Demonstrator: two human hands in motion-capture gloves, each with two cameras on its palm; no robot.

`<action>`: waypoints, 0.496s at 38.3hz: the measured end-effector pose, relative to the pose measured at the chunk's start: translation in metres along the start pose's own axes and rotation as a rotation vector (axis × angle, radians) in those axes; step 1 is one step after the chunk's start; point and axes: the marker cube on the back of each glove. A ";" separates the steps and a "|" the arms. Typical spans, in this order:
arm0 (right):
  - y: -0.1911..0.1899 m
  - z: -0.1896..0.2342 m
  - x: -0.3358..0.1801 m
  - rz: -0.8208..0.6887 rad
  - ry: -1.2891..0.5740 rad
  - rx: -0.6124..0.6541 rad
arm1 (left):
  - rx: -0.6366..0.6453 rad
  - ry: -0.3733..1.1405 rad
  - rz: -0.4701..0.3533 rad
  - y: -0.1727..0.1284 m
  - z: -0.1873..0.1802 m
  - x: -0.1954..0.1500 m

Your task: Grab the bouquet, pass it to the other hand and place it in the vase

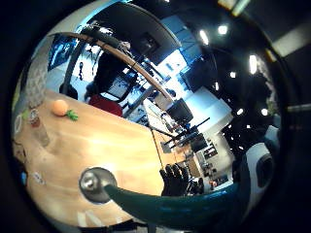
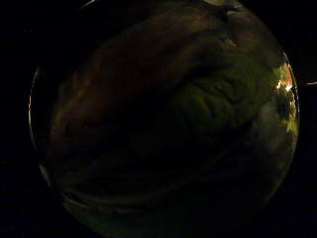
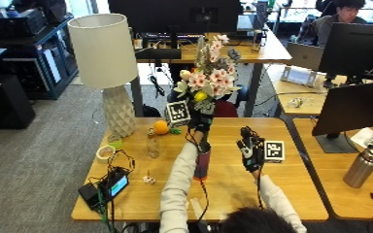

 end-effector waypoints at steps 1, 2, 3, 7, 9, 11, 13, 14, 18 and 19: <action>-0.001 -0.001 0.002 -0.012 0.017 0.002 | 0.003 0.000 -0.005 0.000 0.001 -0.003; -0.001 -0.002 0.006 -0.028 0.036 0.002 | 0.006 -0.003 -0.009 0.000 0.001 -0.007; -0.001 -0.003 0.009 -0.037 0.045 0.000 | 0.010 -0.009 -0.012 0.000 0.001 -0.010; 0.002 -0.003 0.014 0.027 0.004 0.004 | 0.032 -0.015 -0.026 0.001 0.001 -0.022; 0.002 -0.004 0.015 0.017 -0.011 0.010 | 0.044 -0.015 -0.041 0.002 0.000 -0.026; 0.001 -0.004 0.018 0.004 -0.012 0.013 | 0.063 -0.023 -0.053 0.003 0.000 -0.029; 0.003 -0.004 0.019 0.023 -0.011 0.013 | 0.087 -0.046 -0.053 0.002 0.000 -0.037; 0.004 -0.004 0.019 0.039 -0.012 0.013 | 0.099 -0.058 -0.051 0.002 0.000 -0.041; 0.009 -0.004 0.025 0.081 0.033 0.015 | 0.131 -0.074 -0.057 0.004 -0.001 -0.050; 0.009 -0.005 0.029 0.085 0.046 0.014 | 0.134 -0.074 -0.060 0.005 -0.001 -0.050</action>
